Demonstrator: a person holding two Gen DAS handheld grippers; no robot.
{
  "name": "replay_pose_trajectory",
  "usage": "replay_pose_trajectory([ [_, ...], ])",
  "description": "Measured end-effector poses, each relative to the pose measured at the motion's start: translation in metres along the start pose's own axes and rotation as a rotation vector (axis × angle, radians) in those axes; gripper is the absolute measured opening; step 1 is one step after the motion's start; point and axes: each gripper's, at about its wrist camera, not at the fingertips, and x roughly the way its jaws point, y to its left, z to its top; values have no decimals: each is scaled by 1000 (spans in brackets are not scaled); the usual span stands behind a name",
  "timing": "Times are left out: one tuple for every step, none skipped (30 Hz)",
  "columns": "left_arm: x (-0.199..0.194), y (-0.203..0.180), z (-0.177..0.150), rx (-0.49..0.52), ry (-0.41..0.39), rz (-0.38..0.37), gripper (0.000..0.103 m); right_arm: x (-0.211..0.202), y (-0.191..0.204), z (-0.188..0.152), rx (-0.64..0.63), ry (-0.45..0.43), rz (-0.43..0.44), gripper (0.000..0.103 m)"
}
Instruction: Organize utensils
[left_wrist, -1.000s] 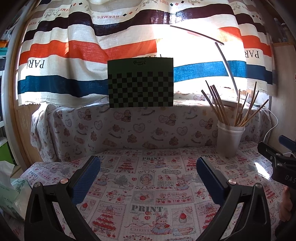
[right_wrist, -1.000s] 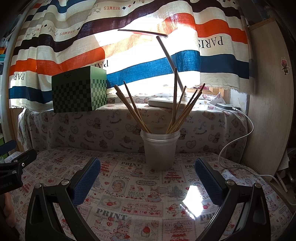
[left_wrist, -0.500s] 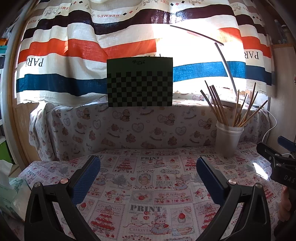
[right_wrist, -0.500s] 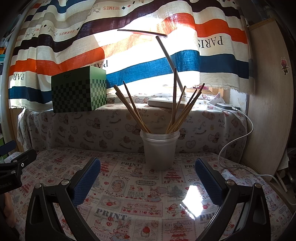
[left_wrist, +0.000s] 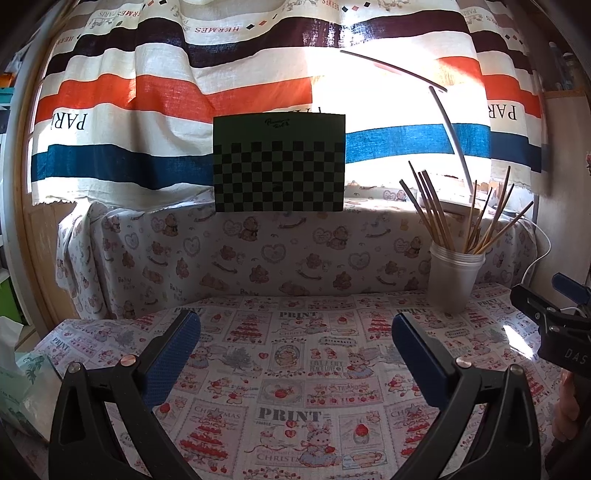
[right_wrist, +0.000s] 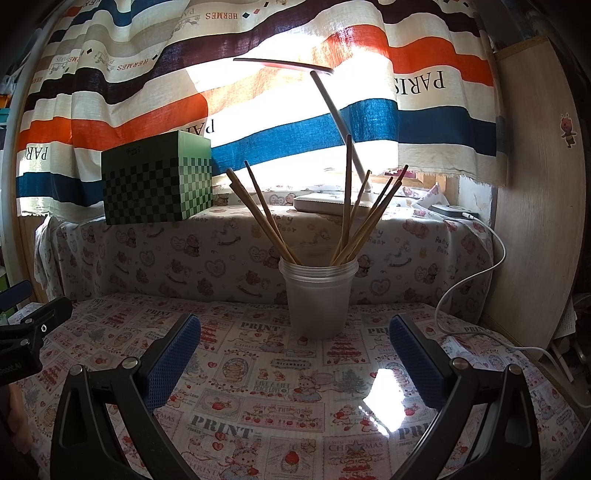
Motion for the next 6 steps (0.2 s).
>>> replay_pose_trajectory([
  [0, 0, 0, -1, 0, 0, 103, 0, 0, 0, -1, -1, 0, 103],
  [0, 0, 0, -2, -1, 0, 103, 0, 0, 0, -1, -2, 0, 103],
  [0, 0, 0, -2, -1, 0, 103, 0, 0, 0, -1, -1, 0, 103],
  [0, 0, 0, -1, 0, 0, 103, 0, 0, 0, -1, 0, 1, 103],
  [0, 0, 0, -2, 0, -1, 103, 0, -1, 0, 0, 1, 1, 103],
  [0, 0, 0, -2, 0, -1, 103, 0, -1, 0, 2, 3, 0, 103],
])
